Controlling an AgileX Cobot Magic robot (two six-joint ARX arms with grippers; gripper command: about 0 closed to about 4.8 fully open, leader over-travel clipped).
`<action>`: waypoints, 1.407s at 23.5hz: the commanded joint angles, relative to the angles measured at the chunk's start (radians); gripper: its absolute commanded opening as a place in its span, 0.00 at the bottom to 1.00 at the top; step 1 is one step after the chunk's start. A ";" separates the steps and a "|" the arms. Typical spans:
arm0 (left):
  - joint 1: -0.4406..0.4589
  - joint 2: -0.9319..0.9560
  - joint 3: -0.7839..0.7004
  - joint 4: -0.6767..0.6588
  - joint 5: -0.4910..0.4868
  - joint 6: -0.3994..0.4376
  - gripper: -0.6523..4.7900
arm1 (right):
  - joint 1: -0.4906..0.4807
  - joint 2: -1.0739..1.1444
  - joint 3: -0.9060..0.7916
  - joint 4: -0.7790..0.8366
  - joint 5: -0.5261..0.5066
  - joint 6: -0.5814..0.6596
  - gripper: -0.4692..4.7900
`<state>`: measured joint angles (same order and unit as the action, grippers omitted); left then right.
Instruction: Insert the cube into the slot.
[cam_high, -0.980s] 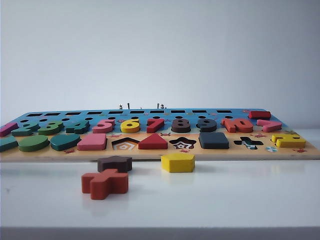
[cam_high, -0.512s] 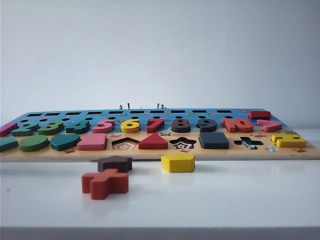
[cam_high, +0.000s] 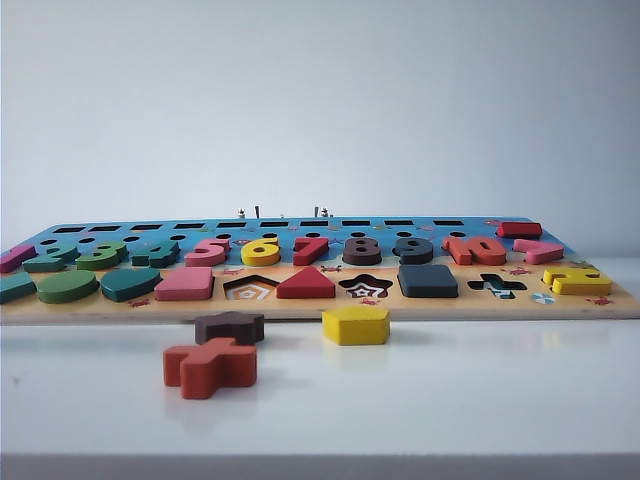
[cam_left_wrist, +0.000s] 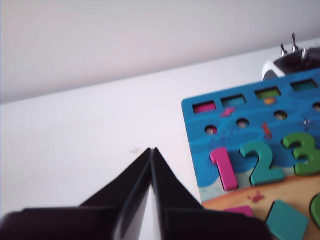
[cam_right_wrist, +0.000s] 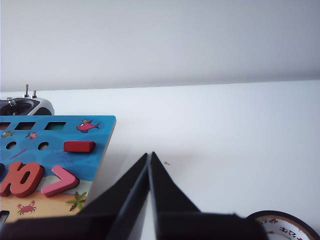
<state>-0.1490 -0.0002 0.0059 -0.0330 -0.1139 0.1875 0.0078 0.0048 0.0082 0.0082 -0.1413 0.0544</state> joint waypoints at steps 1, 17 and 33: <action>0.001 0.002 0.004 0.056 -0.004 0.005 0.16 | 0.000 -0.002 0.000 0.011 0.003 -0.003 0.08; 0.000 0.001 0.003 0.065 -0.003 0.067 0.16 | 0.005 -0.002 0.000 0.011 -0.162 -0.003 0.08; 0.000 0.001 0.004 0.061 -0.003 0.025 0.16 | 0.005 -0.002 0.000 0.011 -0.161 -0.003 0.08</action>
<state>-0.1493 -0.0002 0.0063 0.0139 -0.1143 0.2150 0.0124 0.0048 0.0082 0.0078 -0.2970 0.0544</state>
